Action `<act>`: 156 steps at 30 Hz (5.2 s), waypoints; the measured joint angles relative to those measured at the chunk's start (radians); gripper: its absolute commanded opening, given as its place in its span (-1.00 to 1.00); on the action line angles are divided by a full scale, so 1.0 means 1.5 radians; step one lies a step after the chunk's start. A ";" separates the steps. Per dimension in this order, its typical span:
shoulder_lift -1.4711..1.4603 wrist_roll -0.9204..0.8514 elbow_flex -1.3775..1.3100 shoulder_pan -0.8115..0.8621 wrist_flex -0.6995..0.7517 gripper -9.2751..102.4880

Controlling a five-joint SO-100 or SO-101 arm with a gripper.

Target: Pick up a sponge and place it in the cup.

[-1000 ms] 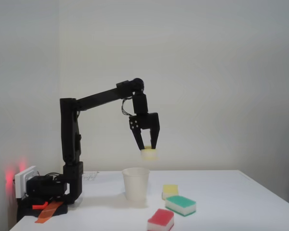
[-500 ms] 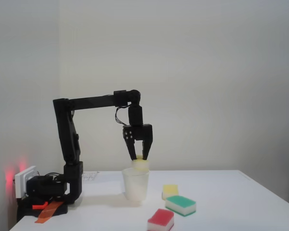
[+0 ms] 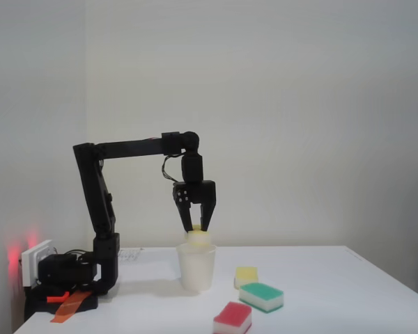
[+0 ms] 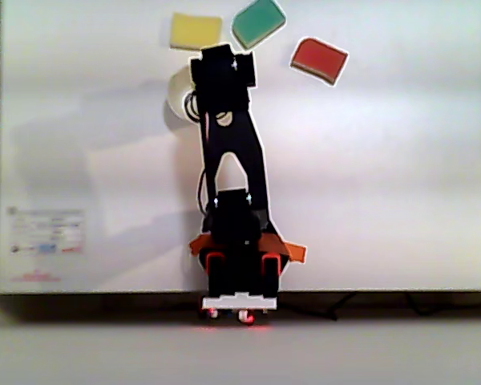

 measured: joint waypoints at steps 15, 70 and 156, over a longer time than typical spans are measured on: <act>0.040 0.033 0.060 -0.065 -0.034 -0.84; -0.029 0.079 -0.128 -0.076 0.082 -0.73; 0.984 0.013 0.904 0.122 -0.135 -0.83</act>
